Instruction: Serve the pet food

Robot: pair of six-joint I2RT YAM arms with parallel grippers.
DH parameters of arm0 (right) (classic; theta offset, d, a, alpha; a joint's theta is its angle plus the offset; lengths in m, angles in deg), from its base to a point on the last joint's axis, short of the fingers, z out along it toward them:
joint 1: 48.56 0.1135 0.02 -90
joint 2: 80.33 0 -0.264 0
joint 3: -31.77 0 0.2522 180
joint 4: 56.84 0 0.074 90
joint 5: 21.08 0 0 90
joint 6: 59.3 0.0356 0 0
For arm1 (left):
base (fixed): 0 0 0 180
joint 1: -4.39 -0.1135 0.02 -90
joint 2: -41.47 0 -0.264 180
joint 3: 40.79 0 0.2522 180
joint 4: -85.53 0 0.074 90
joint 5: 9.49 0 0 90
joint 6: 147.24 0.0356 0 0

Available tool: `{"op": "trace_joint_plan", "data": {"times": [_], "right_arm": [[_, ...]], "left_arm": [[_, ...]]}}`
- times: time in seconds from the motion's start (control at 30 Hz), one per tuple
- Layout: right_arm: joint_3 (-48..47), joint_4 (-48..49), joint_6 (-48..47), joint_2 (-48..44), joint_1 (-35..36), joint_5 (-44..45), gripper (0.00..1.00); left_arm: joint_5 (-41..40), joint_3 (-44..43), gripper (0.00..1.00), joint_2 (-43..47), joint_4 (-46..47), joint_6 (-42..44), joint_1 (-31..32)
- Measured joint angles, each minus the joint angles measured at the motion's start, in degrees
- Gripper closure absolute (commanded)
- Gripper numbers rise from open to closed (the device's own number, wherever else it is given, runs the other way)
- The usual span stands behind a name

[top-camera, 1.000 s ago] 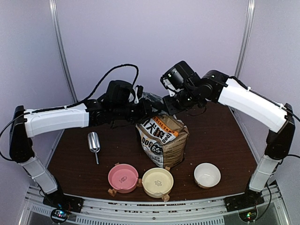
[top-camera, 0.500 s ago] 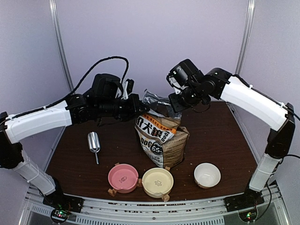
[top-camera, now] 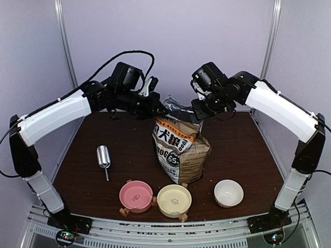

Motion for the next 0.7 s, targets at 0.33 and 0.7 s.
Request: {"op": "trace_joint_plan", "data": {"times": [0.33,0.7], "right_arm": [[4.61,0.24,4.76,-3.17,-1.05,2.45,0.99],[7.41,3.58,2.78,-10.21,-0.63,-2.21,0.36]], "left_arm": [[7.8,-14.67,1.0,-10.99,-6.16,10.19,-3.87],[5.09,-13.14,0.18,-6.29,-5.62,14.73,-5.57]]}}
